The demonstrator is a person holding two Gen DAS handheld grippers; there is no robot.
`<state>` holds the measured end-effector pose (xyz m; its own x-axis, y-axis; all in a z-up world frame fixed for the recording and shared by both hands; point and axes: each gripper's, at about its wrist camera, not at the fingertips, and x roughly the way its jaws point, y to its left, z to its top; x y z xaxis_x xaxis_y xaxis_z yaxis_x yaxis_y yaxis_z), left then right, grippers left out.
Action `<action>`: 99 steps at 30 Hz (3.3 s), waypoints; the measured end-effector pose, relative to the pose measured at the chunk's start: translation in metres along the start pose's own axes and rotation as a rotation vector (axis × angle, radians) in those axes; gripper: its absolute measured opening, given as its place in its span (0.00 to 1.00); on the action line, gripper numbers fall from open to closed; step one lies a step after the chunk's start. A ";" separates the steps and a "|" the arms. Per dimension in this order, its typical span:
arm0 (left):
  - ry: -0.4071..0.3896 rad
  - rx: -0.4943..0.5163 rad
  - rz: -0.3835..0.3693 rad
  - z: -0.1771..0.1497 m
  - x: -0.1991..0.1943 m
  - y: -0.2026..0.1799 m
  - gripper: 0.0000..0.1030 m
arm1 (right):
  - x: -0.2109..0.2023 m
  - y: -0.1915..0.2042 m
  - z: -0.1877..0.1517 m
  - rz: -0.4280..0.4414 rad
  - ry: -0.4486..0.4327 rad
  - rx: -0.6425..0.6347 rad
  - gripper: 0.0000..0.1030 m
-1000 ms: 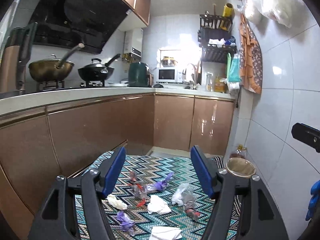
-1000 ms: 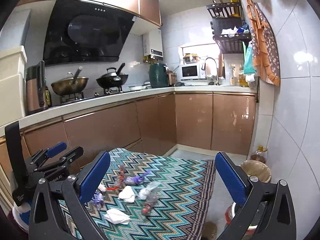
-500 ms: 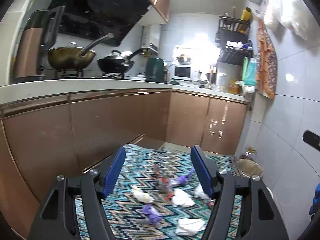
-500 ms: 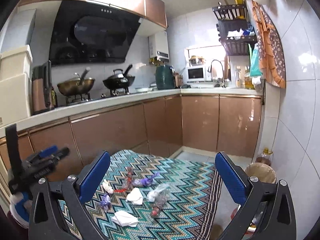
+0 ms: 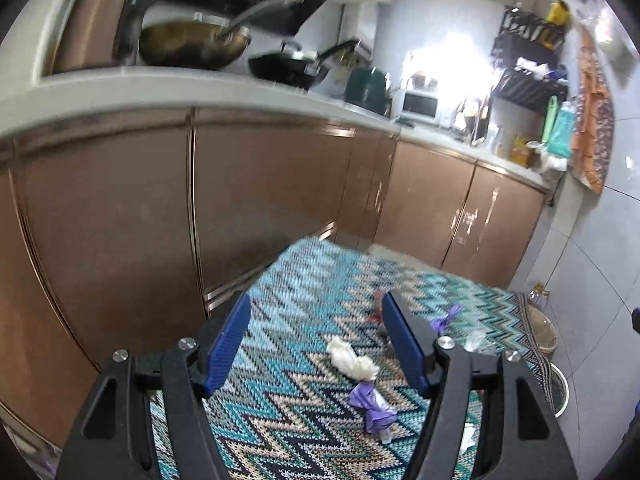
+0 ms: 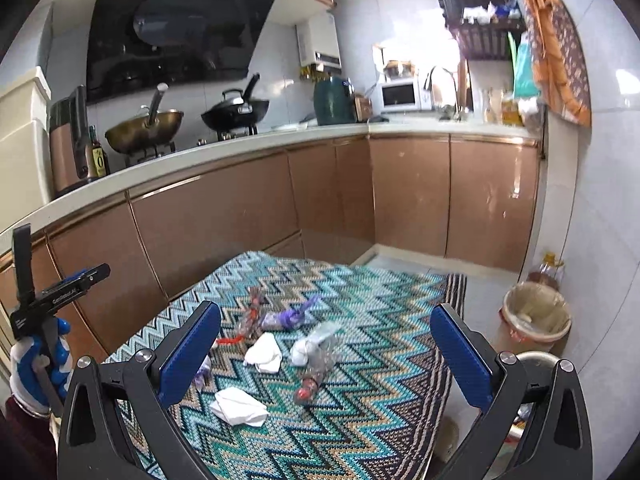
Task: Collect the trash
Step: 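Grasp the white tissue with the left gripper while the right grasps the plastic bottle, then carry the tissue and the bottle over the white bin with both tools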
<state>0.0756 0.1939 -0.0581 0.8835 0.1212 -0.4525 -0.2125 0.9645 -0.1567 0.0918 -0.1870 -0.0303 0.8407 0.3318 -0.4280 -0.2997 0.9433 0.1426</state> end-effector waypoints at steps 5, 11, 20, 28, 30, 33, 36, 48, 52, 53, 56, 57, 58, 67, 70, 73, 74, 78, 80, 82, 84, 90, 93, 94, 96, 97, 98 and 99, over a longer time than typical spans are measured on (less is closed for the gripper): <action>0.130 -0.031 -0.035 -0.017 0.047 -0.002 0.65 | 0.037 -0.010 -0.014 0.038 0.087 0.038 0.95; 0.252 -0.008 -0.060 -0.039 0.096 -0.023 0.65 | 0.087 -0.002 -0.045 0.100 0.233 0.038 0.87; 0.393 -0.045 -0.064 -0.057 0.156 -0.031 0.65 | 0.142 0.008 -0.080 0.161 0.405 0.035 0.72; 0.473 -0.095 -0.089 -0.064 0.185 -0.029 0.60 | 0.173 0.001 -0.100 0.183 0.500 0.061 0.50; 0.492 -0.104 -0.092 -0.066 0.190 -0.028 0.48 | 0.177 0.000 -0.102 0.190 0.511 0.065 0.44; 0.522 -0.125 -0.097 -0.072 0.197 -0.025 0.35 | 0.182 -0.002 -0.106 0.197 0.530 0.075 0.31; 0.523 -0.131 -0.098 -0.075 0.199 -0.024 0.24 | 0.183 -0.004 -0.107 0.201 0.532 0.081 0.19; 0.428 -0.120 -0.112 -0.058 0.167 -0.017 0.10 | 0.155 -0.003 -0.091 0.207 0.451 0.070 0.13; 0.384 -0.119 -0.121 -0.048 0.148 -0.016 0.10 | 0.138 -0.001 -0.083 0.200 0.409 0.065 0.13; 0.374 -0.118 -0.123 -0.045 0.143 -0.016 0.10 | 0.133 -0.002 -0.082 0.199 0.399 0.064 0.13; 0.345 -0.110 -0.130 -0.038 0.126 -0.022 0.10 | 0.116 -0.003 -0.077 0.195 0.367 0.064 0.13; 0.337 -0.103 -0.128 -0.037 0.121 -0.023 0.10 | 0.109 -0.004 -0.075 0.193 0.354 0.065 0.13; 0.329 -0.097 -0.127 -0.035 0.114 -0.025 0.10 | 0.104 -0.005 -0.075 0.193 0.344 0.066 0.13; 0.278 -0.013 -0.163 -0.022 0.068 -0.074 0.10 | 0.052 -0.031 -0.069 0.186 0.241 0.095 0.13; 0.283 0.041 -0.203 -0.017 0.063 -0.111 0.10 | 0.038 -0.053 -0.068 0.168 0.207 0.116 0.13; 0.296 0.113 -0.255 -0.014 0.062 -0.158 0.10 | 0.025 -0.080 -0.068 0.138 0.177 0.142 0.13; 0.304 0.135 -0.279 -0.013 0.063 -0.175 0.10 | 0.020 -0.091 -0.068 0.121 0.168 0.150 0.13; 0.338 0.229 -0.377 -0.016 0.070 -0.252 0.10 | 0.008 -0.136 -0.070 0.047 0.145 0.193 0.13; 0.359 0.278 -0.429 -0.018 0.076 -0.294 0.10 | 0.004 -0.162 -0.071 -0.004 0.142 0.220 0.13; 0.386 0.321 -0.482 -0.023 0.085 -0.339 0.10 | 0.002 -0.191 -0.074 -0.057 0.144 0.253 0.13; 0.414 0.359 -0.519 -0.031 0.096 -0.383 0.10 | 0.004 -0.218 -0.076 -0.117 0.150 0.275 0.13; 0.504 0.461 -0.598 -0.065 0.129 -0.497 0.10 | 0.021 -0.287 -0.080 -0.246 0.177 0.325 0.13; 0.547 0.504 -0.612 -0.089 0.147 -0.542 0.10 | 0.037 -0.319 -0.085 -0.293 0.204 0.358 0.13; 0.563 0.513 -0.613 -0.097 0.155 -0.555 0.10 | 0.040 -0.328 -0.088 -0.302 0.212 0.364 0.13; 0.592 0.517 -0.608 -0.113 0.173 -0.579 0.11 | 0.052 -0.348 -0.093 -0.327 0.234 0.376 0.13; 0.602 0.521 -0.606 -0.118 0.180 -0.589 0.12 | 0.058 -0.357 -0.095 -0.336 0.245 0.384 0.13; 0.609 0.527 -0.603 -0.124 0.186 -0.598 0.12 | 0.063 -0.365 -0.097 -0.343 0.253 0.389 0.13; 0.613 0.529 -0.600 -0.129 0.193 -0.606 0.12 | 0.070 -0.374 -0.100 -0.350 0.265 0.395 0.13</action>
<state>0.3207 -0.3969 -0.1632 0.3852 -0.4165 -0.8235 0.5411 0.8248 -0.1641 0.2178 -0.5178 -0.2025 0.7027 0.0348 -0.7106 0.2084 0.9449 0.2523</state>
